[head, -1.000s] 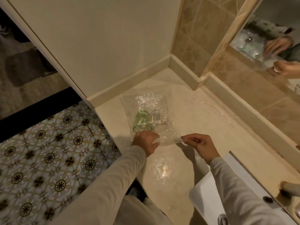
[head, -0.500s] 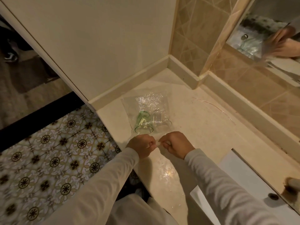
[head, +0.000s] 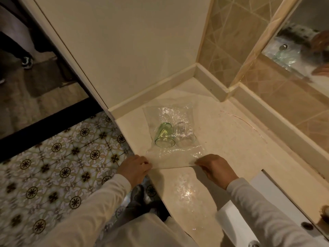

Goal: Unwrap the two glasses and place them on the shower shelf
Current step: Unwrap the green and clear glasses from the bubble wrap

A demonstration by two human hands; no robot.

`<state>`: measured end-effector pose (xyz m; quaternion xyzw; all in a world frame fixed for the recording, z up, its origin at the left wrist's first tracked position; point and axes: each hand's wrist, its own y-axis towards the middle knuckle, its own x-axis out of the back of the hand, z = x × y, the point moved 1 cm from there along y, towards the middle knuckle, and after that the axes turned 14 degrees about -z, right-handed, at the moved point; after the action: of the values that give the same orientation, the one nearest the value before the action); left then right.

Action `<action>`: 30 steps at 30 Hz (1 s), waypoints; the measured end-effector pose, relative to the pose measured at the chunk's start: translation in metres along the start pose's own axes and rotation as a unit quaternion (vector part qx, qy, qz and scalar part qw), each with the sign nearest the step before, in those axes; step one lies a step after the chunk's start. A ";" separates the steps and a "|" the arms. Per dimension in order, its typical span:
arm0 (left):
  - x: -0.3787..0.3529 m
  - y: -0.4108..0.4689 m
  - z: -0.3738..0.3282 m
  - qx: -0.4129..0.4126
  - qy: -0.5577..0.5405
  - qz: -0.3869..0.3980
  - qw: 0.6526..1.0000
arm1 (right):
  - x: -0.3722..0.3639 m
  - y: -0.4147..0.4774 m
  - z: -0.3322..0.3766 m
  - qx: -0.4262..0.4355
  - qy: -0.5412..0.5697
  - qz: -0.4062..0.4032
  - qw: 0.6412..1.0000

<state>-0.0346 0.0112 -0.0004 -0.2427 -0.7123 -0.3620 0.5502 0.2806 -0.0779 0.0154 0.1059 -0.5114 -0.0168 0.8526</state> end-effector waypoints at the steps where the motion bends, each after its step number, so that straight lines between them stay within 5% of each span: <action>1: -0.001 -0.005 -0.003 0.002 0.005 -0.003 1.000 | 0.004 -0.009 -0.001 0.004 -0.006 -0.023 1.000; 7: -0.019 -0.050 -0.012 0.020 0.020 0.034 0.999 | -0.003 -0.067 -0.013 -0.095 -0.089 -0.020 0.991; 10: -0.022 -0.067 -0.017 0.027 -0.001 -0.011 1.000 | -0.012 -0.077 -0.013 -0.254 -0.032 -0.023 0.967; 12: -0.024 -0.064 -0.020 0.136 -0.063 -0.036 0.988 | -0.015 -0.071 -0.008 -0.382 0.059 -0.082 0.919; 14: -0.026 -0.050 -0.021 0.338 -0.147 -0.026 0.929 | -0.020 -0.059 -0.004 -0.495 0.137 -0.104 0.852; 16: -0.031 -0.030 -0.020 0.501 -0.253 -0.024 0.827 | -0.028 -0.048 -0.004 -0.556 0.183 -0.095 0.805; 18: -0.040 -0.010 -0.013 0.599 -0.319 -0.008 0.735 | -0.033 -0.041 -0.005 -0.576 0.206 -0.086 0.786; 20: -0.048 0.003 -0.006 0.651 -0.337 0.010 0.680 | -0.033 -0.037 -0.011 -0.577 0.214 -0.095 0.782; 26: -0.044 0.009 -0.023 0.660 -0.400 0.078 0.631 | -0.024 -0.029 -0.029 -0.586 0.234 -0.160 0.759; 30: -0.046 0.007 -0.047 0.650 -0.443 0.157 0.597 | -0.025 -0.023 -0.024 -0.629 0.290 -0.273 0.667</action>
<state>0.0119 -0.0183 -0.0364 -0.0601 -0.8662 0.4409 0.2275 0.2915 -0.0928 -0.0219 -0.3211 -0.0541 -0.5354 0.7793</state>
